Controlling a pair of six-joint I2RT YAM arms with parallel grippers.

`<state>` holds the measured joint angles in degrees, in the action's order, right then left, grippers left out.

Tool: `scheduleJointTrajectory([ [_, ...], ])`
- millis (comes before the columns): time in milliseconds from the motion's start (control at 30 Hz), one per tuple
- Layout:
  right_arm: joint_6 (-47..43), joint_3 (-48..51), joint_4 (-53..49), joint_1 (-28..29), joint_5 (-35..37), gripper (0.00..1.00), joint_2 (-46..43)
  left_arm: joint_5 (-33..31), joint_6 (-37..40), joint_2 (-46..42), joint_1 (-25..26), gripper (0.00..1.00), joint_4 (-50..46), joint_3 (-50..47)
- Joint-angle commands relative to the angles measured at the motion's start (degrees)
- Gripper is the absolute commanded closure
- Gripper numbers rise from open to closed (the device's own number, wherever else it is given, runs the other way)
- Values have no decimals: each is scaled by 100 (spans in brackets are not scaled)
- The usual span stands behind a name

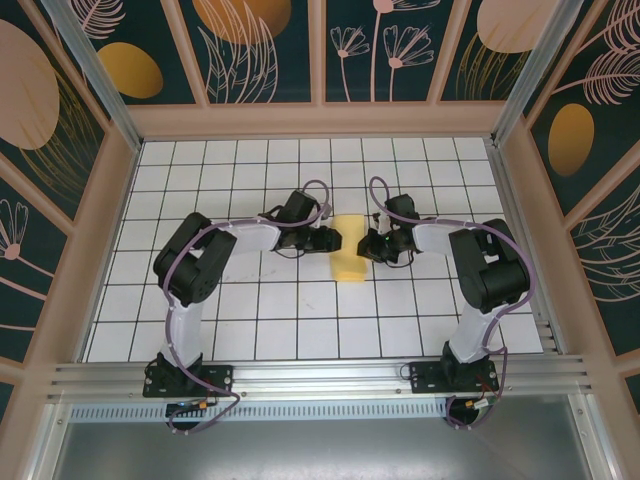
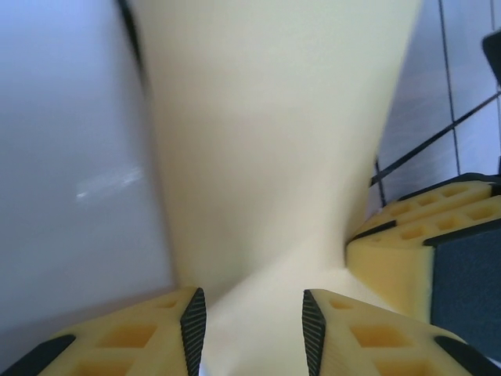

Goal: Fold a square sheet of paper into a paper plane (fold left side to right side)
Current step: First fold the square sheet of paper in half at the center of the table, then hold the square sheet of paper at the center of the table.

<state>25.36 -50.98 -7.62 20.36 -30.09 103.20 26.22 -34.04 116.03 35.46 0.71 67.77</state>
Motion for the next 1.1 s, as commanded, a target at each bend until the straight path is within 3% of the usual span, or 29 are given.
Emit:
scheduleJointTrajectory([
  [0,-120,147,-495,81,600,86,416,-112,128,-373,-108,58,-277,-45],
  [167,-101,132,-495,103,609,86,425,321,-26,-621,-64,59,125,-49],
  [300,-100,115,-495,109,605,86,436,569,-76,-341,120,60,245,181],
  [833,-84,74,-411,155,443,86,370,239,-182,473,262,61,46,442],
  [1067,38,77,90,-6,-189,87,-245,151,-169,508,384,61,-43,309],
])
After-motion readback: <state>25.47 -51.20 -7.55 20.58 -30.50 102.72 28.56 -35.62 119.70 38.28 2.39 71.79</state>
